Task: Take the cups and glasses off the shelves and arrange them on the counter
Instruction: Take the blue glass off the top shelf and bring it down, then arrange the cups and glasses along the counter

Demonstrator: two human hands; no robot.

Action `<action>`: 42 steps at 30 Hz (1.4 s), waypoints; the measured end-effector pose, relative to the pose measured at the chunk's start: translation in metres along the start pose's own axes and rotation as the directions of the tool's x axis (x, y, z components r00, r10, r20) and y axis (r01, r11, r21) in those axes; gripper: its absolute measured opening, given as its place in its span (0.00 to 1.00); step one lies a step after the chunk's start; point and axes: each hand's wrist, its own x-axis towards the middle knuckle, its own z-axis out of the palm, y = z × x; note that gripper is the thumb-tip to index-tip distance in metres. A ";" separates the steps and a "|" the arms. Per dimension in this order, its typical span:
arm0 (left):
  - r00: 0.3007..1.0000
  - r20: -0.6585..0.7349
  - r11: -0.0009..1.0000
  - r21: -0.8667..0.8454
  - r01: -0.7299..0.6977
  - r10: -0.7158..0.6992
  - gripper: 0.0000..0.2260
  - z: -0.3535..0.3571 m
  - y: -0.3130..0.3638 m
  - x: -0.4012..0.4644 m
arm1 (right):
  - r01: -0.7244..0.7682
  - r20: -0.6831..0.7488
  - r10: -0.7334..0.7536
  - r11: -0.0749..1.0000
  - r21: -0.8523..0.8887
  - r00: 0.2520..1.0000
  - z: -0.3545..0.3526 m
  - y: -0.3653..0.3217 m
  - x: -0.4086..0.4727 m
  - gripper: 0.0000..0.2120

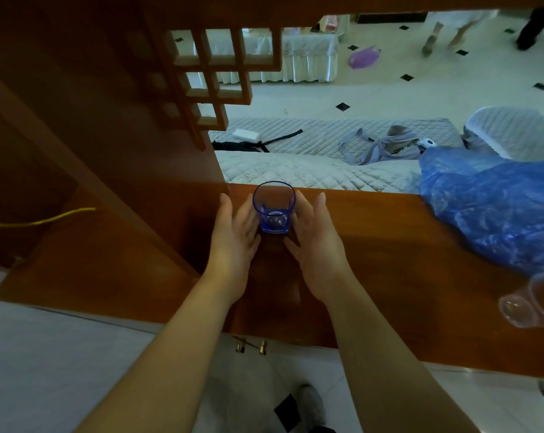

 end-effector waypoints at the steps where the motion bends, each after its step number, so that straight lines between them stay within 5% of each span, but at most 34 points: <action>1: 1.000 0.000 1.000 -0.001 -0.005 0.005 0.33 0.001 0.001 -0.001 | 0.003 0.004 -0.003 1.000 0.008 1.000 -0.001 -0.001 0.001 0.31; 13: 0.994 -0.112 0.996 -0.088 -0.012 0.002 0.34 0.013 -0.003 -0.035 | 0.046 -0.078 -0.038 0.993 0.106 0.996 -0.016 -0.012 -0.033 0.34; 19: 0.995 -0.082 0.985 -0.167 0.037 -0.051 0.34 0.040 -0.016 -0.063 | 0.117 -0.207 -0.114 0.993 0.003 0.972 -0.047 -0.014 -0.096 0.33; 24: 0.996 -0.043 0.991 -0.112 0.073 -0.078 0.31 0.091 -0.039 -0.094 | 0.129 -0.321 -0.157 0.986 -0.108 0.934 -0.096 -0.011 -0.165 0.31; 29: 0.986 0.107 0.989 -0.059 0.132 -0.125 0.31 0.155 -0.052 -0.135 | 0.149 -0.439 -0.132 0.989 0.005 0.889 -0.154 -0.023 -0.210 0.28; 42: 0.998 0.046 0.999 0.013 0.044 -0.044 0.32 0.278 -0.104 -0.145 | 0.281 -0.549 -0.214 0.959 0.039 0.808 -0.288 -0.078 -0.239 0.25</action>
